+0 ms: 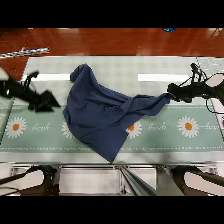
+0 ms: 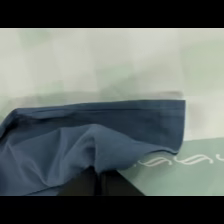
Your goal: Fold the shirts.
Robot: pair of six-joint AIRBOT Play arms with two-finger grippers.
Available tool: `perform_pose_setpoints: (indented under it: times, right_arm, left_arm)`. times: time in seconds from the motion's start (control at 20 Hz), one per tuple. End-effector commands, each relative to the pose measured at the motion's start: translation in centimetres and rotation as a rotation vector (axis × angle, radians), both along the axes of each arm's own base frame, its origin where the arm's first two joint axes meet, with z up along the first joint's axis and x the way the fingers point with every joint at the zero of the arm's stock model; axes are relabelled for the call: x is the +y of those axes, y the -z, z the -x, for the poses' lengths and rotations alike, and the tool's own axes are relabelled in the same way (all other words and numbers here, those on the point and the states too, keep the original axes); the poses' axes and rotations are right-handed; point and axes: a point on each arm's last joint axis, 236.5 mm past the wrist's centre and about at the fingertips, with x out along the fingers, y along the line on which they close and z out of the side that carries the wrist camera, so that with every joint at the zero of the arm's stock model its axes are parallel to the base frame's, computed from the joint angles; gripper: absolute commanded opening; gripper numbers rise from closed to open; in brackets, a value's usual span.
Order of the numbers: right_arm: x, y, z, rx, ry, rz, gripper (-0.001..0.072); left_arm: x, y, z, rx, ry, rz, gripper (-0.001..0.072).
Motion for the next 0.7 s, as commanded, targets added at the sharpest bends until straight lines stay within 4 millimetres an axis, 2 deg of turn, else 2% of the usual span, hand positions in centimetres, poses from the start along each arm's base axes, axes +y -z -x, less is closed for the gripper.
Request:
perform_pose_setpoints:
  times: [0.0, 0.1, 0.25, 0.35, 0.45, 0.65]
  right_arm:
    - [0.3, 0.1, 0.2, 0.005, -0.024, -0.002, 0.0024]
    - [0.3, 0.1, 0.3, 0.006, -0.024, -0.002, 0.0024]
    - [0.4, 0.1, 0.4, 0.014, -0.028, -0.005, 0.0024]
    - [0.4, 0.1, 0.6, 0.018, -0.030, -0.007, 0.0024]
    - [0.5, 0.1, 0.6, 0.021, -0.032, -0.007, 0.0024]
    - [0.6, 0.1, 0.7, 0.024, -0.033, -0.011, 0.0024]
  left_arm:
    - [-1.7, 3.8, 8.3, 0.071, -0.096, 0.077, 0.0506]
    - [-3.1, 5.5, 10.0, 0.093, -0.169, 0.124, 0.0506]
    - [-5.8, 6.9, 10.7, 0.114, -0.236, 0.204, 0.0506]
    - [-6.3, 8.6, 11.1, 0.120, -0.240, 0.166, 0.0506]
    - [-7.4, 9.0, 10.5, 0.112, -0.252, 0.170, 0.0506]
    - [-10.0, 9.4, 7.8, 0.055, -0.314, 0.197, 0.0504]
